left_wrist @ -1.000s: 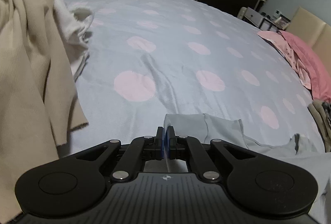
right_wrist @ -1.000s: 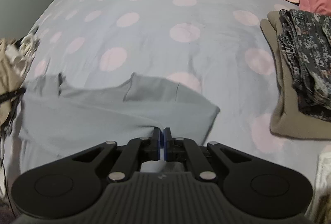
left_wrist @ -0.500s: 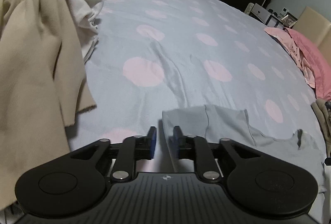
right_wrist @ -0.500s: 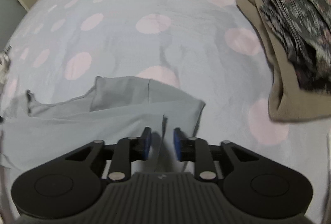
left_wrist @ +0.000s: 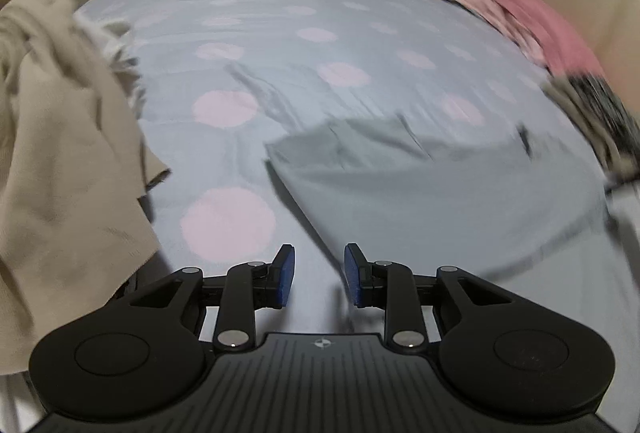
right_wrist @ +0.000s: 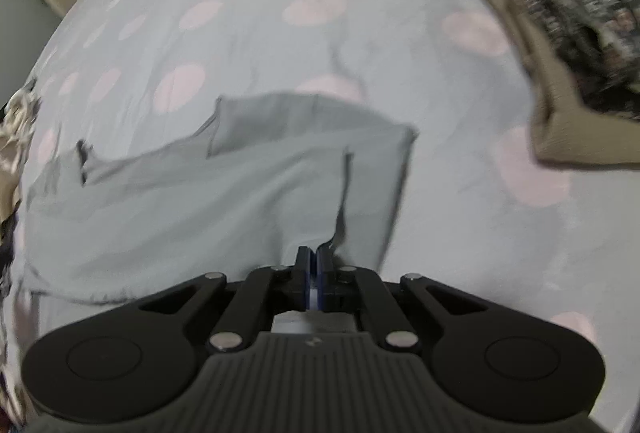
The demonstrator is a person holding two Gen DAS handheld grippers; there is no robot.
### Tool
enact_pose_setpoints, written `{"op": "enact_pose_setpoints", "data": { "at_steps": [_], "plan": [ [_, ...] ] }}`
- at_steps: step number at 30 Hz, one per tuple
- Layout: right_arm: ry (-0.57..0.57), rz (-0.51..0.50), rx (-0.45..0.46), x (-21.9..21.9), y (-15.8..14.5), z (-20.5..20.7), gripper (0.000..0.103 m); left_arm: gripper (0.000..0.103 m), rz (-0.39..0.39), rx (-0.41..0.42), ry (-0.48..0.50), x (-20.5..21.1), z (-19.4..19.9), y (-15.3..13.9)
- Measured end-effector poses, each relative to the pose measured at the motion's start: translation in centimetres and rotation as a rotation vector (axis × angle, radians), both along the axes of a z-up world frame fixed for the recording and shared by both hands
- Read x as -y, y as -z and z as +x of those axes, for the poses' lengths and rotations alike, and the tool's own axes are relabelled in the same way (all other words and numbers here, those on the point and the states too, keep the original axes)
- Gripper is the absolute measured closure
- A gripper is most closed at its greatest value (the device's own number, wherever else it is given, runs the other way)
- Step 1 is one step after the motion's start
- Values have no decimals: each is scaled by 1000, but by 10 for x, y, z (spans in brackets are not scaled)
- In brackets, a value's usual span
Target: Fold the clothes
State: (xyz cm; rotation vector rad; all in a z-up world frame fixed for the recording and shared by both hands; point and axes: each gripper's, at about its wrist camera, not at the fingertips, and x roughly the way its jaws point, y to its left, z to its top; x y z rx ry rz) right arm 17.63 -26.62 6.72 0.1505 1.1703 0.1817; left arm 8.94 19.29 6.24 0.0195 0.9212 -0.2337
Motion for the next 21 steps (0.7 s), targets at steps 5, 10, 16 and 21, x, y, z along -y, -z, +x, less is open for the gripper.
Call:
{"op": "enact_pose_setpoints", "data": {
  "at_steps": [5, 10, 16, 21],
  "plan": [
    [-31, -1, -12, -3, 0, -3, 99, 64, 168, 3, 198, 31, -25, 14],
    [-88, -48, -7, -16, 2, -8, 93, 80, 323, 55, 249, 59, -29, 26],
    [-91, -62, -15, -16, 4, -10, 92, 101, 410, 61, 321, 64, -39, 28],
    [-93, -93, -39, -15, 14, -10, 92, 101, 424, 11, 327, 59, -43, 34]
  ]
}}
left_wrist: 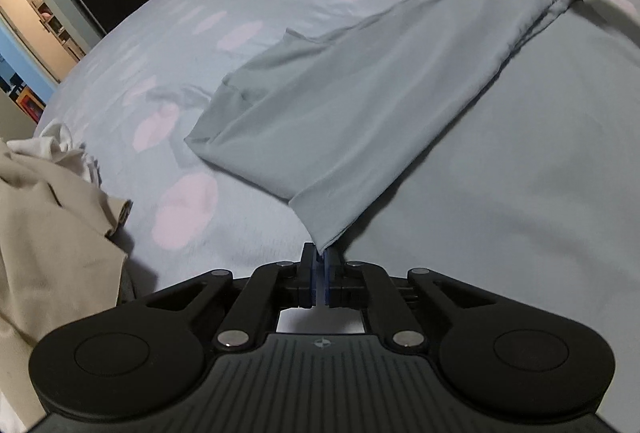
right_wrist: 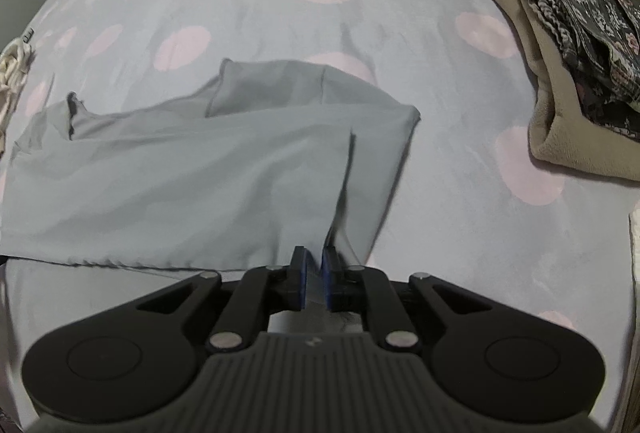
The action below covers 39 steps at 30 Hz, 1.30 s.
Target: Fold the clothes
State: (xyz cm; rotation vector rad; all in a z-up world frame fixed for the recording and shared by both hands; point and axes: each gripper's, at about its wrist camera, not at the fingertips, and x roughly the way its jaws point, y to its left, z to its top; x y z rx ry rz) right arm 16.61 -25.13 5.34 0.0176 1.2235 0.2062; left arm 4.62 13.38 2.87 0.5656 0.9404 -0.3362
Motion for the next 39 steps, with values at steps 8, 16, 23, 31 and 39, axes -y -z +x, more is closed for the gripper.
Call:
{"op": "enact_pose_setpoints", "data": {
  "at_steps": [8, 16, 23, 31, 39],
  "plan": [
    [26, -3, -5, 14, -2, -6, 72, 102, -61, -72, -164, -29, 2, -12],
    [-71, 57, 19, 12, -12, -44, 53, 88, -242, -119, -305, -37, -29, -25],
    [-260, 15, -24, -6, -2, -107, 50, 78, -309, -231, -310, -25, -75, -25],
    [-309, -15, -84, 0, 13, -174, 49, 61, -281, -309, -315, -20, -129, -21],
    [-317, -77, -136, 2, 28, -230, 44, 60, -255, -389, -305, -5, -164, -7]
  ]
}}
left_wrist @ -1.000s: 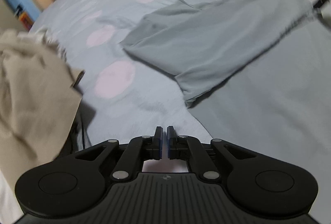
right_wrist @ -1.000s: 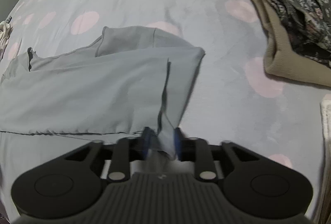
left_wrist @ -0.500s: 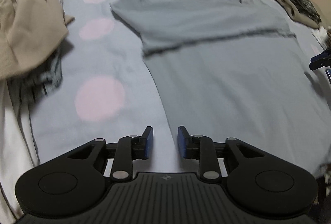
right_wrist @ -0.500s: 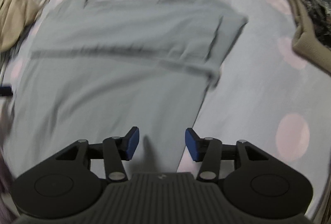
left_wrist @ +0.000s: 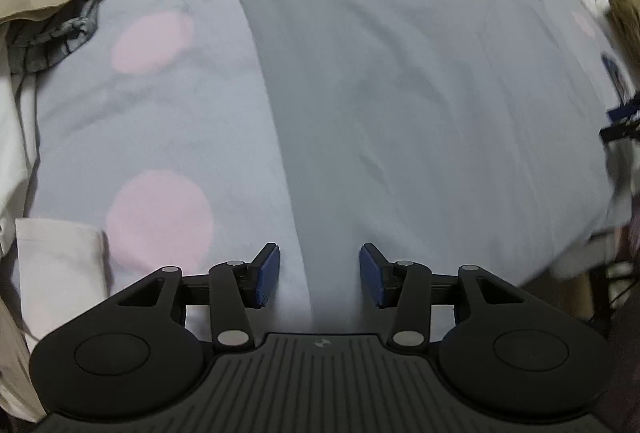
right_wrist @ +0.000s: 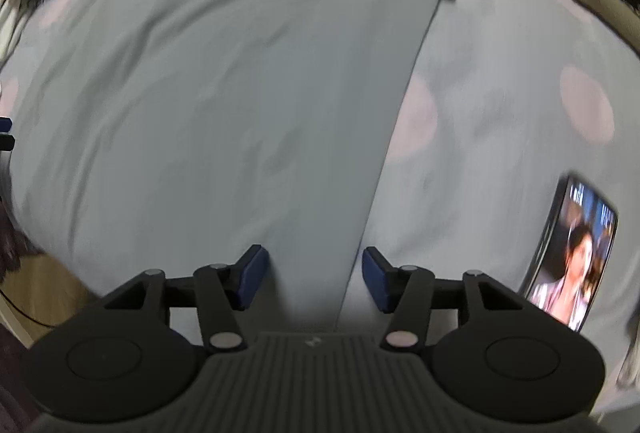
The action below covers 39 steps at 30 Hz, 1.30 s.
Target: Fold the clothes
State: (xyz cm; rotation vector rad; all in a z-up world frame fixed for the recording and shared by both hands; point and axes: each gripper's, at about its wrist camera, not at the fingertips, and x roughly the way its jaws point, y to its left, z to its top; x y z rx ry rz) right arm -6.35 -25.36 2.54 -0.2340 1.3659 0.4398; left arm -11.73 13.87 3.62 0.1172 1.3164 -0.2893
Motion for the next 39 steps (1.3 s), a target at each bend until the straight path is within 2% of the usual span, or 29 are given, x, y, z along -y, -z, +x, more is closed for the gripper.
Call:
{"op": "enact_pose_setpoints", "data": {
  "at_steps": [3, 5, 6, 7, 8, 9, 11, 12, 17, 22, 28, 35, 37, 38, 39],
  "plan": [
    [-8, -22, 6, -2, 2, -16, 43, 62, 29, -2, 13, 8, -6, 0],
    [-13, -26, -2, -4, 3, -26, 43, 71, 27, -4, 17, 11, -8, -1],
    [-23, -32, -1, -6, 3, -31, 51, 78, 25, -3, 25, 12, -9, -2],
    [-36, -41, 7, -9, 2, -36, 57, 92, 23, -1, 32, 14, -9, -3],
    [-49, -48, 19, -11, 1, -40, 68, 96, 21, 3, 35, 15, -9, -3],
    [-60, -49, 31, -14, 0, -44, 82, 101, 20, 8, 36, 15, -9, -4],
    [-67, -48, 57, -15, -5, -48, 97, 101, 13, 23, 28, 15, -11, -7],
    [-67, -49, 70, -15, -7, -49, 98, 102, -1, 34, 16, 13, -11, -11],
    [-49, -26, 138, -13, -24, -45, 100, 102, -92, 110, -61, -4, -8, -34],
    [11, 5, 233, -8, -47, -27, 100, 102, -128, 220, -134, -20, 7, -59],
    [64, 4, 335, -10, -53, -4, 100, 102, -105, 324, -202, -25, 31, -63],
    [25, -63, 374, -20, -31, 8, 98, 100, 18, 337, -143, -5, 39, -43],
    [3, -101, 394, -24, -26, 3, 94, 95, 56, 367, -142, -3, 34, -44],
    [-7, -128, 416, -25, -24, -1, 83, 92, 75, 382, -141, -2, 31, -45],
    [-18, -162, 453, -27, -23, -5, 62, 86, 94, 399, -141, -1, 28, -46]
  ]
}}
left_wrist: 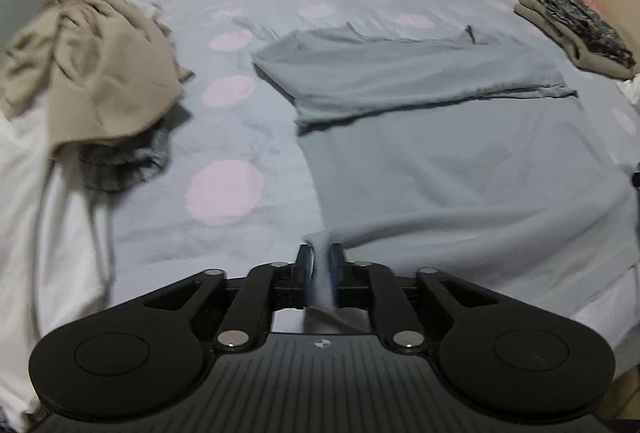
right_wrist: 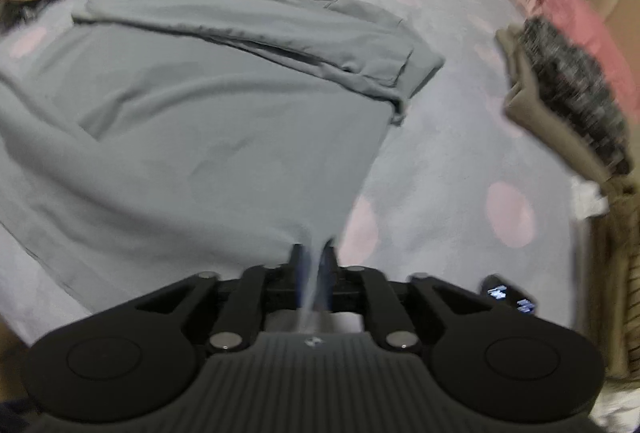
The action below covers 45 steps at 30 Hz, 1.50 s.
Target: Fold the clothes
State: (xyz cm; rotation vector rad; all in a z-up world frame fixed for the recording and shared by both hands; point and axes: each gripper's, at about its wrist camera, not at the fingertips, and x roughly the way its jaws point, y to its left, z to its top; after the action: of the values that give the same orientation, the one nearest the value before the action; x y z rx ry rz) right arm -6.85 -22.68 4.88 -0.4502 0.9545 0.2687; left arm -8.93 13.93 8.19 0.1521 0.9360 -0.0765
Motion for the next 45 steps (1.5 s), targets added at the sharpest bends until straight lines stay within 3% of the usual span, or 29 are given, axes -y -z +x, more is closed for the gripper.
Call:
{"op": "enact_pose_setpoints", "data": {
  "at_steps": [1, 5, 6, 9, 11, 13, 17, 19, 21, 25, 29, 34, 40, 45],
  "plan": [
    [-9, -29, 37, -2, 0, -4, 55, 84, 21, 24, -3, 2, -4, -2],
    [-101, -57, 167, -10, -6, -24, 46, 83, 101, 140, 27, 13, -18, -13],
    [-127, -54, 188, -13, -8, -29, 43, 78, 106, 170, 46, 16, -22, -17],
    [-196, -81, 261, -24, -10, -44, 38, 49, 115, 247, 78, 24, -32, -28],
    [-266, -124, 340, -32, -10, -58, 38, 44, 132, 306, 82, 30, -40, -32],
    [-343, -135, 391, -37, -10, -69, 38, 33, 169, 357, 96, 38, -47, -33],
    [-454, -135, 354, -45, -8, -80, 35, 33, 259, 373, 216, 60, -56, -26],
    [-494, -153, 294, -49, -4, -83, 25, 33, 300, 361, 298, 74, -61, -22],
    [-529, -168, 262, -52, 1, -88, 24, 33, 351, 358, 377, 86, -69, -15],
    [-621, -202, 330, -54, 4, -105, 24, 33, 442, 320, 583, 109, -88, 6],
    [-706, -229, 352, -52, 8, -120, 24, 33, 513, 243, 700, 120, -97, 28],
    [-827, -292, 296, -54, 22, -136, 26, 35, 631, 162, 779, 124, -101, 51],
    [-871, -387, 269, -54, 36, -137, 28, 35, 752, 100, 821, 118, -107, 75],
    [-906, -439, 248, -54, 46, -137, 29, 35, 779, 91, 830, 108, -109, 81]
  ]
}}
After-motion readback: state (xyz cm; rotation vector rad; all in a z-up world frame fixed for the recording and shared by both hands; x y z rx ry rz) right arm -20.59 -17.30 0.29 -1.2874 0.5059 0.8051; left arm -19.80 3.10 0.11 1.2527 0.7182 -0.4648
